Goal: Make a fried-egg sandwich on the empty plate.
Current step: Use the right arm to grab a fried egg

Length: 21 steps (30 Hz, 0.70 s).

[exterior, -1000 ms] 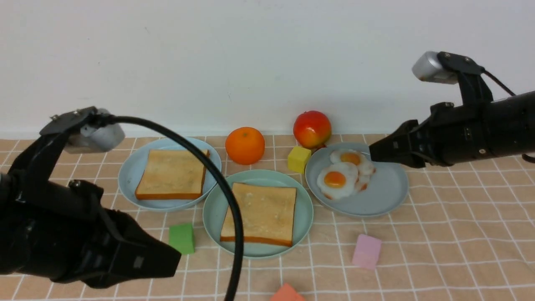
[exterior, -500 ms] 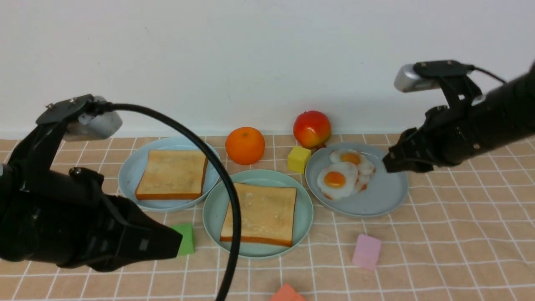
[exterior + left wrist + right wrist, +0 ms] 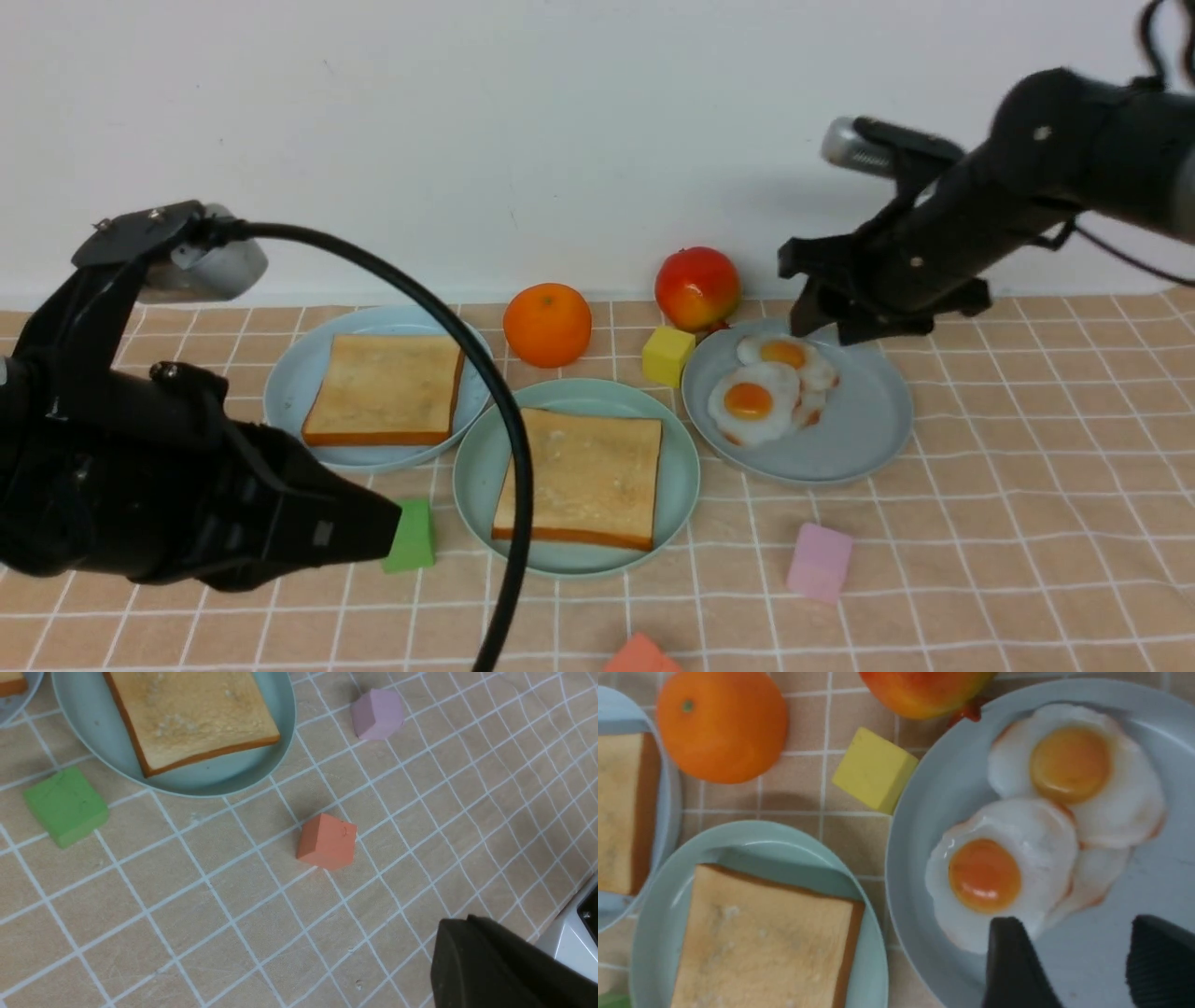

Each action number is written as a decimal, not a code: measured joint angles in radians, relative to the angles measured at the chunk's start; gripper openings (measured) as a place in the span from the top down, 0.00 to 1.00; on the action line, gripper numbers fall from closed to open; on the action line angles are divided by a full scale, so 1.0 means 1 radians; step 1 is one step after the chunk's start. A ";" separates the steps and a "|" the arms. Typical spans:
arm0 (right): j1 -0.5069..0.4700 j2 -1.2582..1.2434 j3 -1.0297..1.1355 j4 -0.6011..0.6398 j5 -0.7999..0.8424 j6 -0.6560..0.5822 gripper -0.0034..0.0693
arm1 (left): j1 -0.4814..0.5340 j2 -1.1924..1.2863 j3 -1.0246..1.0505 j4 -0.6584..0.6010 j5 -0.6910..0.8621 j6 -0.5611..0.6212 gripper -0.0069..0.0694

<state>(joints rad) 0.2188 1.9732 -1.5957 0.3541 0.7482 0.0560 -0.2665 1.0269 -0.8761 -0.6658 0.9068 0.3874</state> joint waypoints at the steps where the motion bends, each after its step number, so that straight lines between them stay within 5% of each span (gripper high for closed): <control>1: -0.007 0.038 -0.020 0.015 0.007 0.004 0.42 | 0.000 0.000 0.000 0.001 0.000 0.000 0.91; 21: -0.087 0.213 -0.047 0.292 0.006 0.008 0.44 | 0.000 0.001 0.000 0.009 0.009 -0.004 0.90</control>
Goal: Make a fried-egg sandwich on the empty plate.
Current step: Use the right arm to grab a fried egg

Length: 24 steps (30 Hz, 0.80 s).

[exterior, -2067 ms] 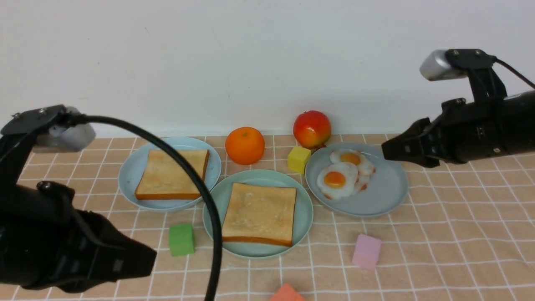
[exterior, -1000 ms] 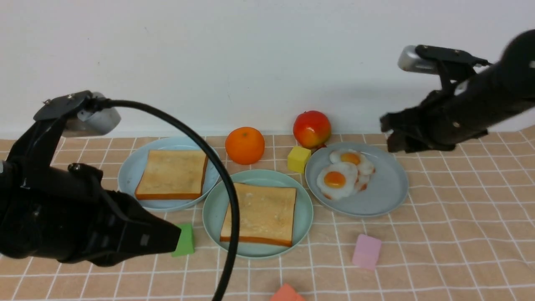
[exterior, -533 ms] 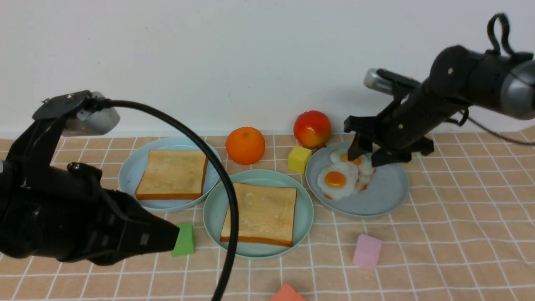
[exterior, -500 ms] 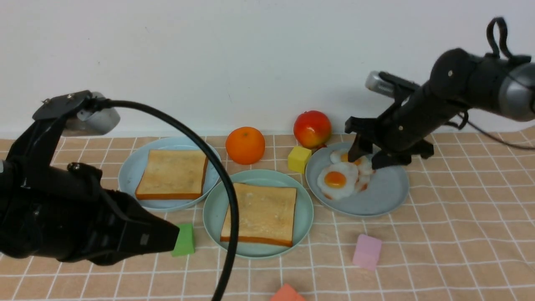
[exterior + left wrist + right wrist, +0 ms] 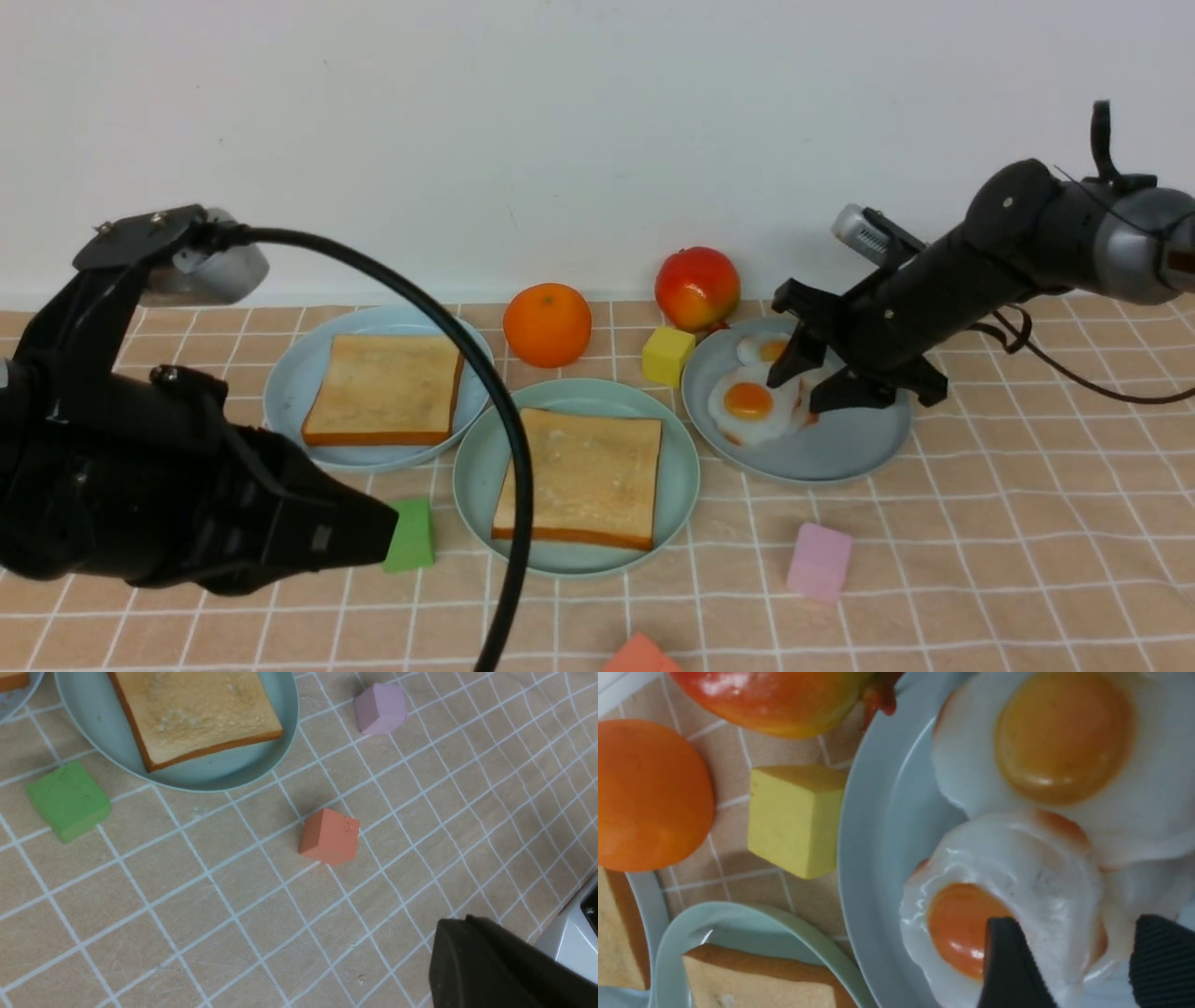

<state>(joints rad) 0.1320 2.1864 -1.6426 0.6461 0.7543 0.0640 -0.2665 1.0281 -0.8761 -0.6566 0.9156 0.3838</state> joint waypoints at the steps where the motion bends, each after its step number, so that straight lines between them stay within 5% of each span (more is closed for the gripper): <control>1: 0.000 0.007 0.000 0.004 -0.002 -0.002 0.45 | 0.000 0.000 0.000 0.001 0.002 0.000 0.90; 10: -0.002 0.026 -0.009 0.039 -0.003 -0.006 0.49 | 0.000 0.000 0.000 0.004 0.003 0.000 0.89; 17: -0.005 0.038 -0.010 0.028 -0.002 -0.012 0.82 | 0.000 0.000 0.000 0.005 0.015 0.000 0.88; 24: -0.019 0.031 -0.010 0.035 0.008 -0.052 0.83 | 0.000 0.000 0.000 0.008 0.025 0.000 0.88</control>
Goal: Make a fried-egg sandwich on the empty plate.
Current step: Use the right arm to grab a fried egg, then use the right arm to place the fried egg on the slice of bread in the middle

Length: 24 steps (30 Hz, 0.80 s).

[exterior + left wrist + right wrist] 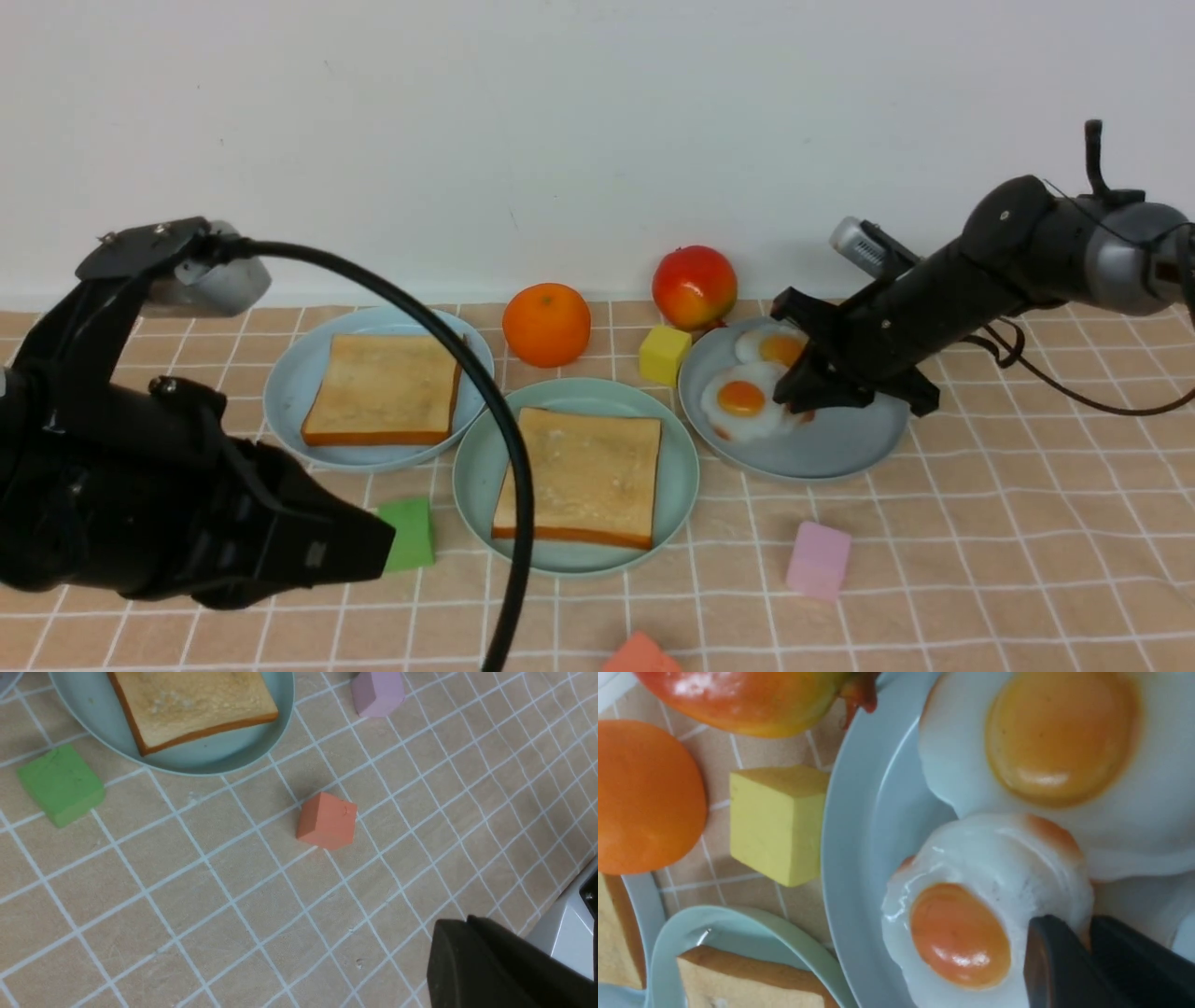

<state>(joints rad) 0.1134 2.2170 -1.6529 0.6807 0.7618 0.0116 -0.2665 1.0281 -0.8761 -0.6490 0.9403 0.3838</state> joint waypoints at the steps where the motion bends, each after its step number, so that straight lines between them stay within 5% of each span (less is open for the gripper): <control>1: -0.001 -0.005 0.000 -0.004 0.000 -0.012 0.83 | 0.000 0.000 0.000 0.000 0.001 0.000 0.87; 8: 0.006 -0.106 0.003 0.030 0.049 -0.143 0.83 | 0.000 0.000 0.000 0.000 0.016 0.000 0.86; 14: 0.137 -0.162 0.003 0.170 0.079 -0.302 0.83 | 0.000 0.000 0.000 0.006 -0.012 0.000 0.86; 24: 0.294 -0.037 0.003 0.192 0.014 -0.331 0.81 | 0.000 0.000 0.000 0.013 -0.022 0.000 0.84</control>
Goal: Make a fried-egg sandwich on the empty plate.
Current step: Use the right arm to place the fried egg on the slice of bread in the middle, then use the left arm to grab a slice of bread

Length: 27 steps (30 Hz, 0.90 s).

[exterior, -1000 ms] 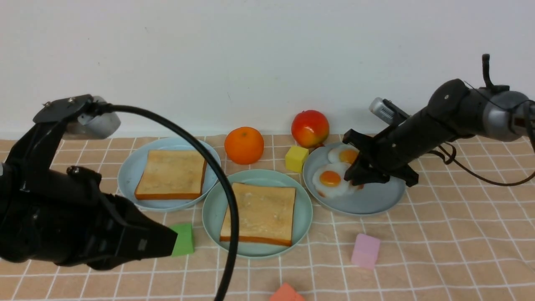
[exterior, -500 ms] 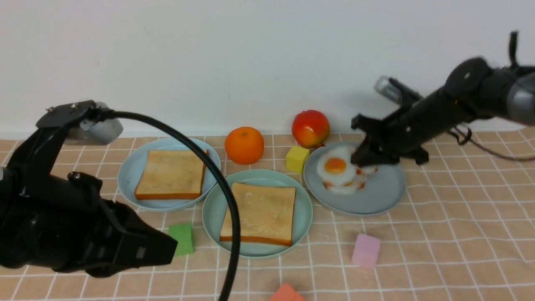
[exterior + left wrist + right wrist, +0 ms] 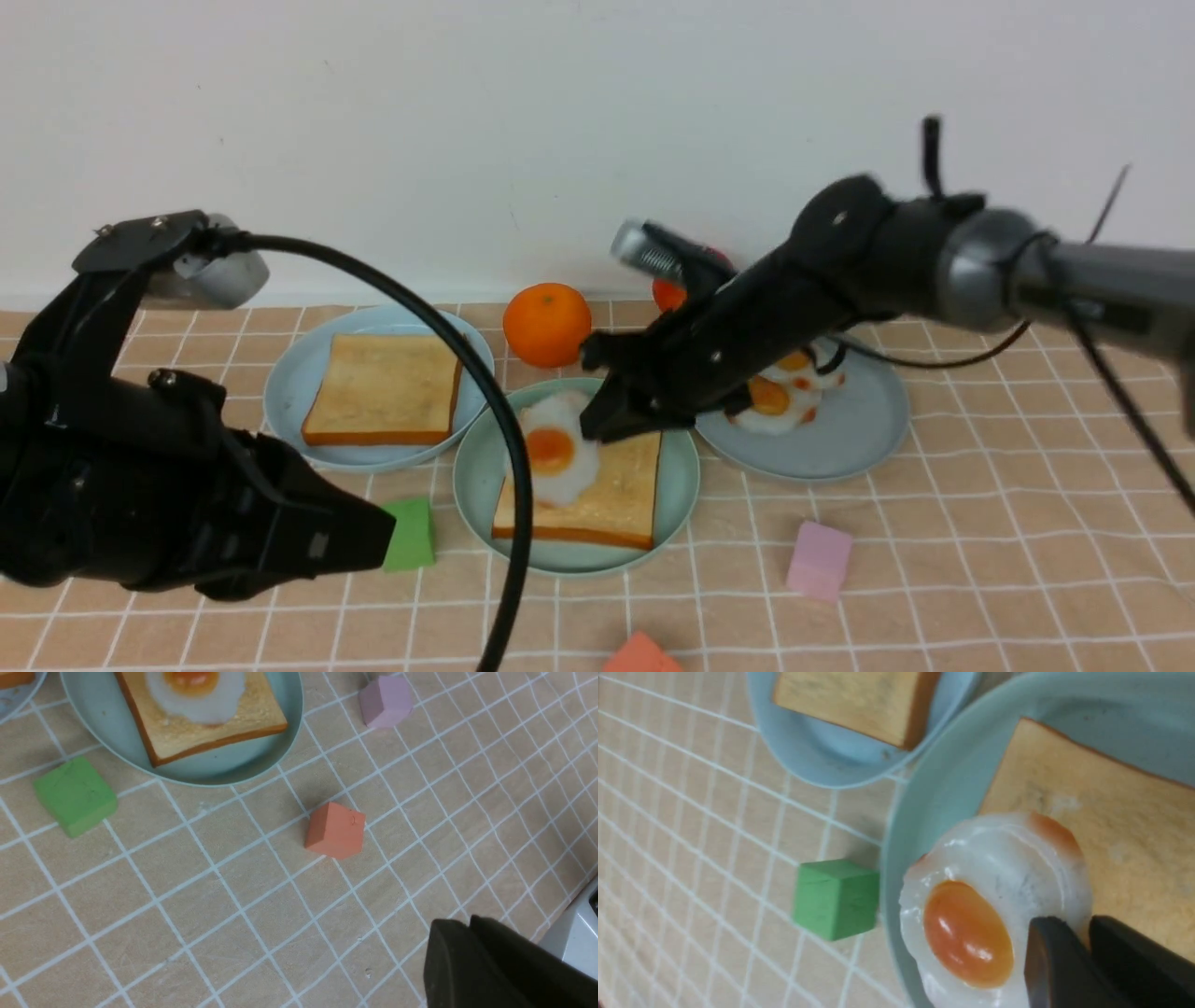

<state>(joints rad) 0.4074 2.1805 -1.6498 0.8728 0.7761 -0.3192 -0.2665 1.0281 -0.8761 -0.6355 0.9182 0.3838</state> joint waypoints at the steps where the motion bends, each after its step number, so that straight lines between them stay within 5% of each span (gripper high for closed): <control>1: 0.001 0.005 0.000 -0.004 -0.002 0.002 0.80 | 0.000 0.000 0.000 0.002 0.000 0.000 0.84; 8: -0.003 -0.016 0.000 -0.124 0.002 0.010 0.37 | 0.000 0.000 0.000 0.043 -0.001 -0.031 0.83; 14: -0.028 -0.201 0.000 -0.206 0.063 -0.073 0.17 | 0.000 0.023 0.000 0.109 -0.122 -0.040 0.82; 19: -0.028 -0.397 0.000 -0.211 0.166 -0.163 0.22 | 0.000 0.114 -0.003 0.134 -0.380 -0.140 0.82; 27: -0.027 -0.756 0.167 -0.191 0.310 -0.279 0.75 | 0.175 0.423 -0.260 0.144 -0.235 -0.279 0.81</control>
<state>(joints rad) 0.3806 1.4246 -1.4824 0.6822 1.0866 -0.5983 -0.0919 1.4515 -1.1363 -0.4916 0.6832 0.1046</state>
